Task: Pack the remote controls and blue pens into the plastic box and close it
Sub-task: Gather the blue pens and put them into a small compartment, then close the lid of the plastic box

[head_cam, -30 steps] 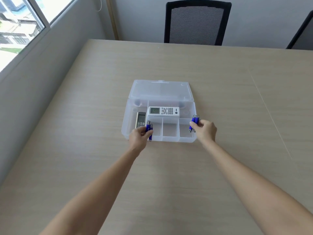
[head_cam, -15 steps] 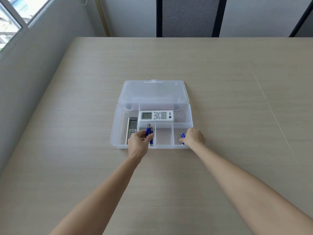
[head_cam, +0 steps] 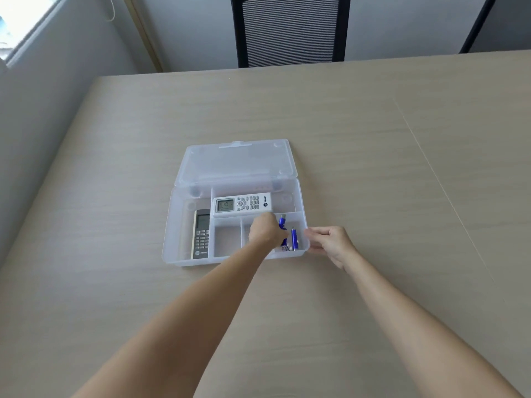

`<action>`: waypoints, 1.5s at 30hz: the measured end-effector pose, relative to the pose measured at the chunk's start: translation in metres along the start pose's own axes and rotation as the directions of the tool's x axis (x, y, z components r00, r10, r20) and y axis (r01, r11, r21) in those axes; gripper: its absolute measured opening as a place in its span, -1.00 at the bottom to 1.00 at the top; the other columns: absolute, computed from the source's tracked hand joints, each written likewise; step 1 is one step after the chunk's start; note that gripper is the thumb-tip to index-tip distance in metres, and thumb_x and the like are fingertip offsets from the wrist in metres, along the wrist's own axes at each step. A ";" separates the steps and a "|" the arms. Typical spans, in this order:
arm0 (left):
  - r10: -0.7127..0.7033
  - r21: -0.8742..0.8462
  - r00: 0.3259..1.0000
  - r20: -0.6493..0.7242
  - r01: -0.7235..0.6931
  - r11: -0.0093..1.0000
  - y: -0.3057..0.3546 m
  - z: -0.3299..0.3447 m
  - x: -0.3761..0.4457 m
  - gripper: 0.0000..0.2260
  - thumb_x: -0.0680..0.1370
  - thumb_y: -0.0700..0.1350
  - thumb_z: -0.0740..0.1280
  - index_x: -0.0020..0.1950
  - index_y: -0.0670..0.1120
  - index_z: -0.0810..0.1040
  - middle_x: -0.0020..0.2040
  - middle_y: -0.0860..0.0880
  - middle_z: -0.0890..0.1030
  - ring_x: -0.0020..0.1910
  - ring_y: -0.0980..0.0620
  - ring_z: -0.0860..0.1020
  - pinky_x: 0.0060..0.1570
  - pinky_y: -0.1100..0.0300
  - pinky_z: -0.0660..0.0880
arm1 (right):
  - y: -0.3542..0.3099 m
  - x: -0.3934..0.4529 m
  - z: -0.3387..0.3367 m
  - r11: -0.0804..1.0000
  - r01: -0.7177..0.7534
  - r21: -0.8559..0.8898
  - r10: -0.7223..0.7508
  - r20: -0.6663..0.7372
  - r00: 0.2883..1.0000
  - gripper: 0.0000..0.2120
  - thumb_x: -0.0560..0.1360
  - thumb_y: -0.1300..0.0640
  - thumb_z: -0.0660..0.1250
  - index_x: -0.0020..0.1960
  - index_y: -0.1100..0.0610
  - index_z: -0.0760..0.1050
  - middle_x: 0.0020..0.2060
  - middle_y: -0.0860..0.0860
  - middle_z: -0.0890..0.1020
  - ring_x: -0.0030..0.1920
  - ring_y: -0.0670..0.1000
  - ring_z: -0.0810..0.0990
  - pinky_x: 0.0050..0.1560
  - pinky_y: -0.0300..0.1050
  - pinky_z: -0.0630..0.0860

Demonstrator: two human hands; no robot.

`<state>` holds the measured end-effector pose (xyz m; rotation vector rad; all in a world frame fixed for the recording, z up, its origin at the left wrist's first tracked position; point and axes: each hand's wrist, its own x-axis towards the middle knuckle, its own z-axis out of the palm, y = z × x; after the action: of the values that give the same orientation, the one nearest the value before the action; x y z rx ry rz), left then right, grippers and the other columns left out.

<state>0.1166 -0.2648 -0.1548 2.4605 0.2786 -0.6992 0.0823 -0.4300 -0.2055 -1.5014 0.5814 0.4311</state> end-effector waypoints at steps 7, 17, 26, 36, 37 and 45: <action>0.000 0.148 0.999 -0.046 0.007 0.989 0.017 0.024 0.011 -0.81 0.46 -0.42 0.20 -0.01 -0.28 0.55 0.03 -0.22 0.62 -0.04 -0.22 0.61 -0.21 0.08 0.46 | 0.003 0.007 -0.005 0.997 -0.023 0.068 0.017 0.085 0.996 -0.78 0.47 0.22 0.43 0.07 0.30 0.64 -0.12 0.16 0.73 -0.18 0.10 0.71 -0.09 -0.06 0.66; -0.036 0.020 0.998 0.041 0.035 0.999 0.019 -0.003 0.014 -0.86 0.48 -0.31 0.32 -0.28 -0.21 0.46 -0.19 -0.21 0.72 -0.24 -0.15 0.73 -0.38 0.15 0.63 | -0.009 0.008 -0.003 0.997 -0.028 0.072 0.021 0.095 0.995 -0.74 0.46 0.24 0.44 0.10 0.34 0.61 -0.14 0.19 0.71 -0.24 0.08 0.69 -0.14 -0.07 0.68; 0.021 0.004 0.799 -0.600 -0.023 1.000 -0.118 -0.070 0.004 -0.64 0.52 -0.08 0.32 0.31 -0.11 0.49 0.27 -0.20 0.51 0.24 -0.20 0.47 0.18 -0.02 0.42 | -0.012 0.006 -0.010 0.997 -0.077 -0.025 0.079 0.084 0.993 -0.67 0.42 0.25 0.48 0.15 0.33 0.57 -0.10 0.17 0.68 -0.14 0.11 0.66 -0.10 -0.05 0.66; -0.236 -0.150 0.806 -0.543 0.184 0.971 -0.185 -0.055 0.024 -0.55 0.64 0.02 0.00 0.51 -0.06 0.14 0.46 -0.12 0.37 0.13 -0.30 0.57 0.03 -0.11 0.48 | -0.109 0.107 0.041 0.985 0.049 -0.164 -0.061 -0.071 0.996 -0.46 0.56 0.14 0.32 0.45 0.33 0.29 0.30 0.14 0.47 0.35 0.08 0.43 0.44 0.04 0.32; -0.253 -0.160 0.786 -0.563 0.196 0.967 -0.184 -0.055 0.026 -0.57 0.63 0.02 0.00 0.50 -0.04 0.17 0.44 -0.11 0.40 0.07 -0.31 0.59 -0.02 -0.09 0.49 | -0.116 0.119 0.046 0.985 0.031 -0.172 -0.045 -0.076 0.996 -0.51 0.55 0.19 0.32 0.41 0.34 0.31 0.28 0.16 0.46 0.35 0.08 0.42 0.41 0.00 0.34; -0.224 -0.153 0.734 -0.641 0.164 0.974 -0.185 -0.052 0.031 -0.78 0.63 -0.06 0.06 0.27 0.09 0.21 0.30 -0.12 0.52 -0.07 -0.27 0.61 -0.18 -0.09 0.49 | -0.127 0.149 0.066 0.993 0.072 -0.097 -0.086 -0.155 0.984 -0.49 0.42 0.48 0.33 0.33 0.24 0.35 0.19 0.24 0.56 -0.04 0.09 0.55 -0.20 -0.14 0.51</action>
<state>0.1025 -0.0820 -0.2198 2.5270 0.8271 0.1461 0.2834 -0.3826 -0.1951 -1.6512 0.6317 0.2810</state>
